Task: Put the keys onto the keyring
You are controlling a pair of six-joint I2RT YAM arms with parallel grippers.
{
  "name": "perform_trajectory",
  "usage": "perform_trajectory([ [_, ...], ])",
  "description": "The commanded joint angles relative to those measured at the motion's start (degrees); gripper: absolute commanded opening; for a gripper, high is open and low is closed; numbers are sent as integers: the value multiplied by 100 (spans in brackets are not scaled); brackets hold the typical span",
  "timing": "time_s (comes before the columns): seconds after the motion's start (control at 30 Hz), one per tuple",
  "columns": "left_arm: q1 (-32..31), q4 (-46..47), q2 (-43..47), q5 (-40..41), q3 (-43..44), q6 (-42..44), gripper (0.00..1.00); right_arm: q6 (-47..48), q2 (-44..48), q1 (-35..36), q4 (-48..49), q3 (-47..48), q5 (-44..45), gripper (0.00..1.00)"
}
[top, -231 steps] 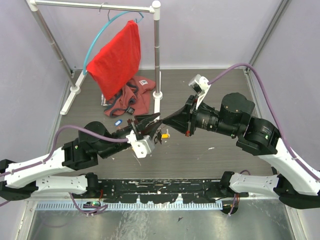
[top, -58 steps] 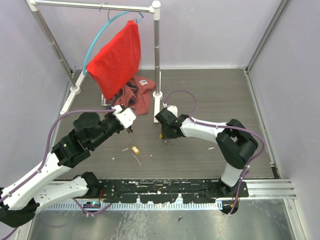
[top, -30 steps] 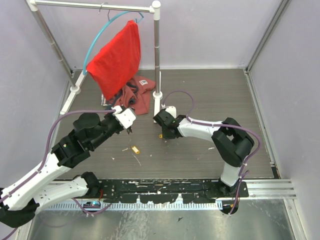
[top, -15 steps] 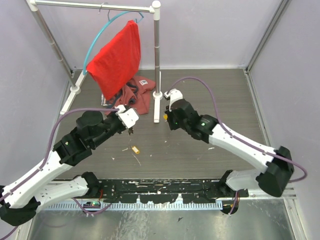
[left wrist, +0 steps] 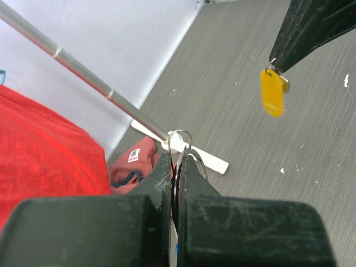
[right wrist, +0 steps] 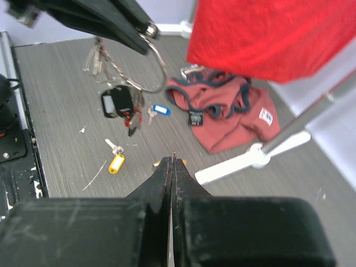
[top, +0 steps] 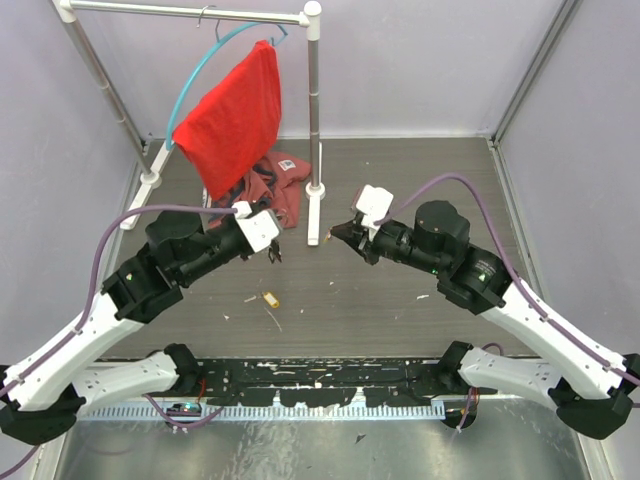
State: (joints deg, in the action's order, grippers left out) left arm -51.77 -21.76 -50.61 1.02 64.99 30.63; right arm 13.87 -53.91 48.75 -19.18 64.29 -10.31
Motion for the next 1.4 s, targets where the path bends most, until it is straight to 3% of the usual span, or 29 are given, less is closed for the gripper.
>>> perform_trajectory([
  [0.0, 24, 181, -98, -338, 429, 108, 0, 1026, 83, 20, 383, 280, -967, 1],
  [0.27, 22, 95, -320, -549, 765, 151, 0, 1642, 96, 20, 482, 530, -1600, 1],
  [0.43, 20, 7, -499, -491, 1017, -49, 0, 1922, 37, 20, 677, 586, -1426, 1],
  [0.9, -782, 402, -712, 1099, 1191, -65, 0, 2386, -193, 20, 1162, 681, -1320, 1],
  [1.37, -870, 740, -710, 1111, 1037, 48, 0, 2442, -516, 25, 1513, 801, -1327, 1],
])
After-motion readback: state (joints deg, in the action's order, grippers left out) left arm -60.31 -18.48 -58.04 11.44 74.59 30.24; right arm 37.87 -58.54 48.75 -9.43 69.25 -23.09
